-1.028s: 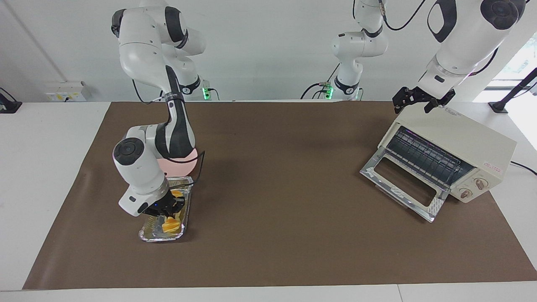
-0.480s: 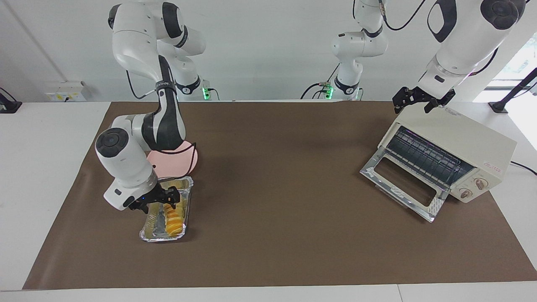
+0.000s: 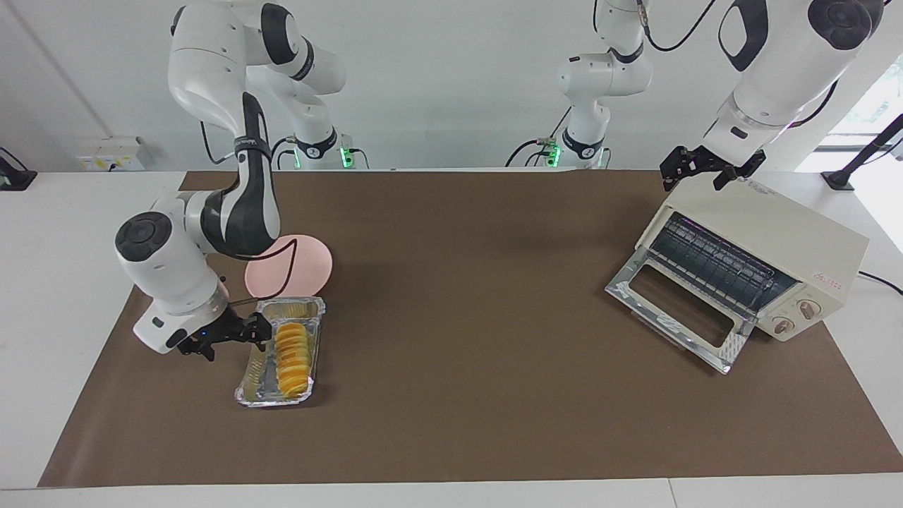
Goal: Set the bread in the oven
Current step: 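Lower the bread rolls into the foil tray and open the right gripper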
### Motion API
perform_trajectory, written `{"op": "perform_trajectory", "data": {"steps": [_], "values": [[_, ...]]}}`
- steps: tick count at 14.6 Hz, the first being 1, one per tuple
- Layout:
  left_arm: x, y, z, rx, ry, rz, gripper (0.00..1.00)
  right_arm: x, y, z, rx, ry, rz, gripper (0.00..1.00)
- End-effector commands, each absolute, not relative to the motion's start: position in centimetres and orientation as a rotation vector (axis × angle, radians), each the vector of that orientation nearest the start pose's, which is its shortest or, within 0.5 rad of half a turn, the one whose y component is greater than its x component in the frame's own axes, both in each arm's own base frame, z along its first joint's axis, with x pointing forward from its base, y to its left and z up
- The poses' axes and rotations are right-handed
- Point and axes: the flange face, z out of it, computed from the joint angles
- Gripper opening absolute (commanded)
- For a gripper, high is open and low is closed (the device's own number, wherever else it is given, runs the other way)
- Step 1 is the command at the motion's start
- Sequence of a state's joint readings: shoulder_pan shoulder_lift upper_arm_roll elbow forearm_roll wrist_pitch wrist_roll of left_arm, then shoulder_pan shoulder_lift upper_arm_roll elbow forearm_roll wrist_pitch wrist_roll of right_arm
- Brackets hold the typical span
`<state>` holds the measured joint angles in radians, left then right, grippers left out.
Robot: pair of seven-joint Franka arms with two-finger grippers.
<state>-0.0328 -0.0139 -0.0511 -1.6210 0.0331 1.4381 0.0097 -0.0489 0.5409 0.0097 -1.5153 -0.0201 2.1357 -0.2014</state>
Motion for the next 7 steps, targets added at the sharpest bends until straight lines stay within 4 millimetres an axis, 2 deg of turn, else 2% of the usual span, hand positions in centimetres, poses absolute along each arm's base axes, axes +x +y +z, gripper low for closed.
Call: {"op": "perform_trajectory", "data": {"steps": [1, 3, 4, 5, 6, 7], "values": [[52.7, -3.8, 60.3, -3.097, 0.136, 0.237, 1.00, 69.7, -3.2, 32.9, -3.146, -0.290, -0.150, 0.96], [52.7, -3.8, 60.3, -3.097, 0.136, 0.237, 1.00, 69.4, -3.5, 32.0, -3.144, -0.269, -0.160, 0.81], [52.7, -3.8, 60.3, -3.097, 0.136, 0.237, 1.00, 69.1, -3.4, 31.6, -3.144, -0.265, -0.153, 0.64], [52.7, -3.8, 60.3, -3.097, 0.136, 0.237, 1.00, 69.0, -3.5, 31.5, -3.144, -0.262, -0.151, 0.30], [52.7, -3.8, 60.3, -3.097, 0.136, 0.237, 1.00, 69.0, -3.3, 31.6, -3.143, -0.261, -0.151, 0.01], [52.7, -3.8, 60.3, -3.097, 0.136, 0.237, 1.00, 69.0, -3.1, 31.5, -3.141, -0.261, -0.149, 0.00]]}}
